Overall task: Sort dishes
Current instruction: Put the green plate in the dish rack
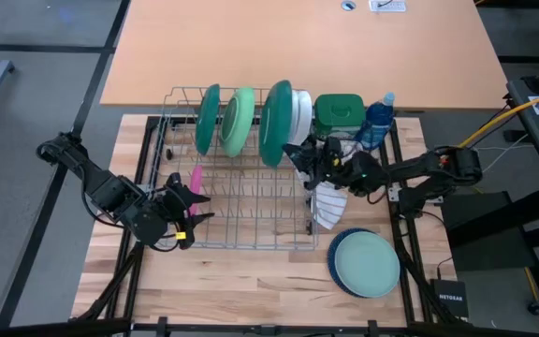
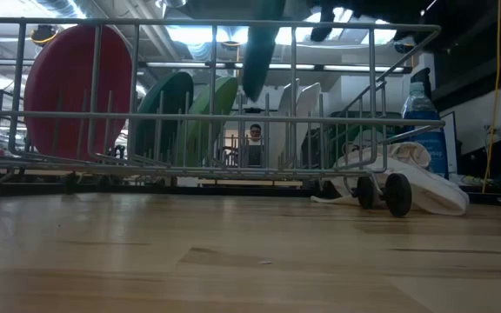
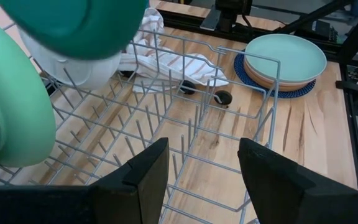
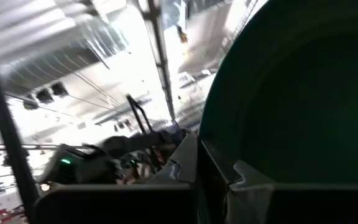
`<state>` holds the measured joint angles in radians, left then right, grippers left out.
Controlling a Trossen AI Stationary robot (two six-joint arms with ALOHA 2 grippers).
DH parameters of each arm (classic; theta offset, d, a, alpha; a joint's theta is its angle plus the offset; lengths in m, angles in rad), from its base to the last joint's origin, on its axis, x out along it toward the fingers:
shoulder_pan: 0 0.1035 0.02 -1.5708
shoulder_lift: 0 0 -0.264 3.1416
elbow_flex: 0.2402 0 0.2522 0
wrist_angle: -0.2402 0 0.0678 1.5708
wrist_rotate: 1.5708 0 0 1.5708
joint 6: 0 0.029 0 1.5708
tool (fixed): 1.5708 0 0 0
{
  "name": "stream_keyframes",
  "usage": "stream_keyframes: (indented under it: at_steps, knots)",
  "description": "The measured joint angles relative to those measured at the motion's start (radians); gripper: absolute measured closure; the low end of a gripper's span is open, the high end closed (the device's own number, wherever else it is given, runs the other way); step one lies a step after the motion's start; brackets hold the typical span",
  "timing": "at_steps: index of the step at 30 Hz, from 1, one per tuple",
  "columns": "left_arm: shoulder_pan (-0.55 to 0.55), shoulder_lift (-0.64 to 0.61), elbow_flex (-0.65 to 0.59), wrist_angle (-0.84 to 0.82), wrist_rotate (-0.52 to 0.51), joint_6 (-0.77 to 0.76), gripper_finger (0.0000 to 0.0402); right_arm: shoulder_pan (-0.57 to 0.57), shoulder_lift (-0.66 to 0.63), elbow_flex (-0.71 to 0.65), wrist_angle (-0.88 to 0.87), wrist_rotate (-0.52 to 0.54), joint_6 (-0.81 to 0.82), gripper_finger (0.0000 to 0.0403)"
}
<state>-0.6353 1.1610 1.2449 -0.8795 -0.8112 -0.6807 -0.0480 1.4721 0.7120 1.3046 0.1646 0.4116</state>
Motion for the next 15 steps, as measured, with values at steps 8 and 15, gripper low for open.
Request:
stream_keyframes:
  at_steps: [8, 15]
  knots:
    - [0.000, 0.000, 0.000, 0.000, 0.000, 0.011, 0.0217, -0.050, 0.073, 0.000, 0.035, -0.003, 0.062, 0.0398]
    - [0.000, 0.000, 0.000, 0.000, 0.000, 0.013, 0.0217, -0.073, 0.111, 0.026, 0.045, -0.031, 0.109, 0.0398]
